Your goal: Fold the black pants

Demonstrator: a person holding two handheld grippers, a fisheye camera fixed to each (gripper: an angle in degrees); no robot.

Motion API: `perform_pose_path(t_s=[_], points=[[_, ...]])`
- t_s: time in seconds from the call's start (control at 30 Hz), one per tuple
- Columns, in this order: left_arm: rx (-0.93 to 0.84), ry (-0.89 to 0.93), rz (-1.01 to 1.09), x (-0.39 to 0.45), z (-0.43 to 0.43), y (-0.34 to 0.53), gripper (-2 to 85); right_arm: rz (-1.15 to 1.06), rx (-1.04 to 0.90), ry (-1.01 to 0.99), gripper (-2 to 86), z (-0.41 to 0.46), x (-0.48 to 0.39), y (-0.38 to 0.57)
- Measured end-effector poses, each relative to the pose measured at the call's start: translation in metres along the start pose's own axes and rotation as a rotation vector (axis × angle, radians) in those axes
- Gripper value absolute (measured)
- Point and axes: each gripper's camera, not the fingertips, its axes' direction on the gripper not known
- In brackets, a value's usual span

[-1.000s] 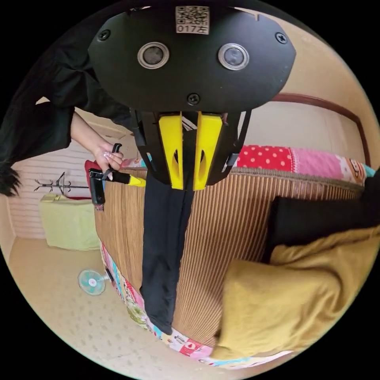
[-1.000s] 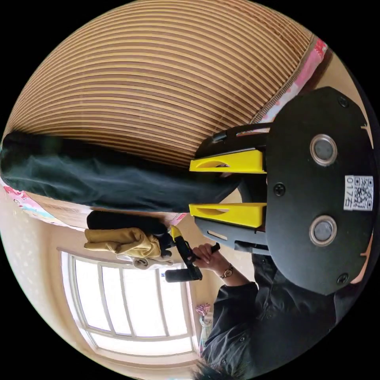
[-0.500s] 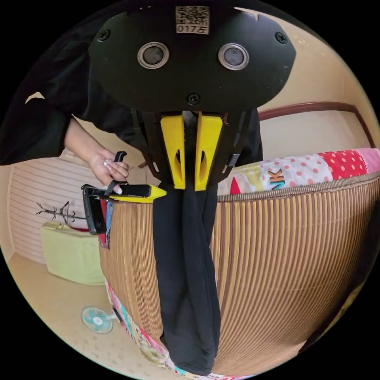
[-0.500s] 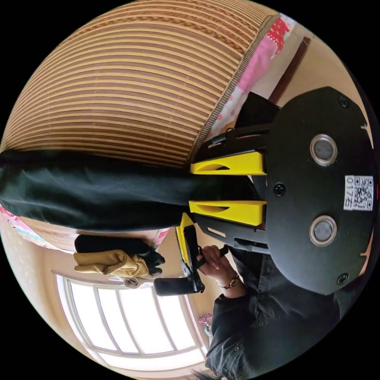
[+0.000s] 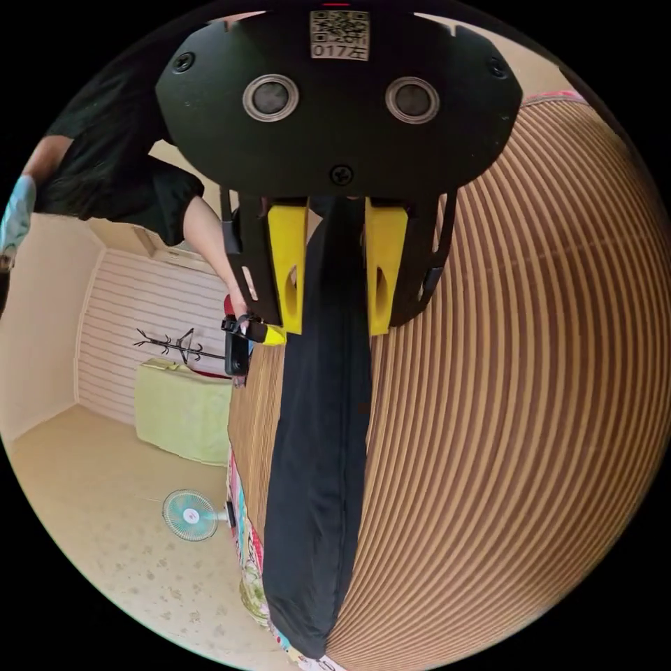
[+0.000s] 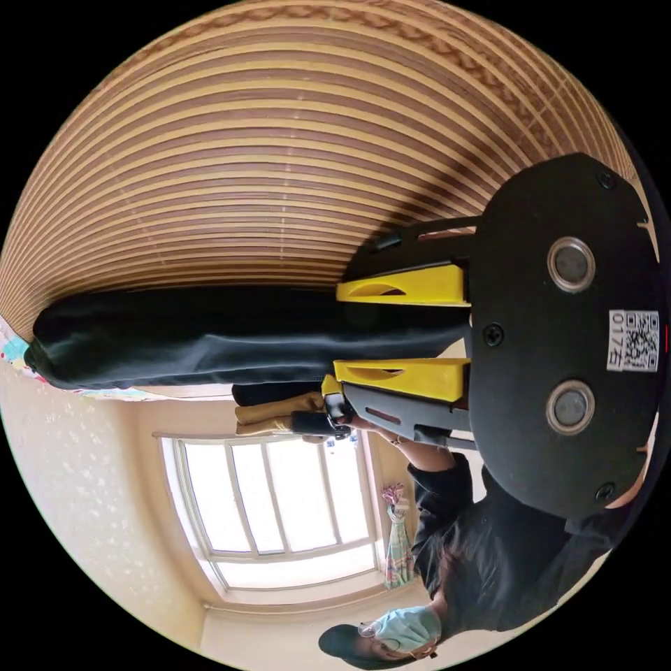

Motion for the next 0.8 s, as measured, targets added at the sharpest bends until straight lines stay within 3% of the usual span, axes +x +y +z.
perform_pose_path(t_s=[0.13, 0.37, 0.67, 0.8], points=[[-0.028, 0.003, 0.012, 0.009, 0.017, 0.001, 5.6, -0.07, 0.029, -0.03, 5.1, 0.009, -0.034, 0.021], [0.116, 0.198, 0.524, 0.164, -0.061, 0.106, 5.1, -0.551, 0.156, -0.151, 1.0, -0.031, -0.239, 0.143], [0.383, 0.194, 1.071, 0.404, -0.154, 0.214, 5.2, -1.188, 0.34, -0.031, 0.2, -0.087, -0.507, 0.245], [0.475, 0.146, 1.122, 0.457, -0.163, 0.213, 5.6, -1.249, 0.387, 0.125, 0.3, -0.095, -0.558, 0.236]])
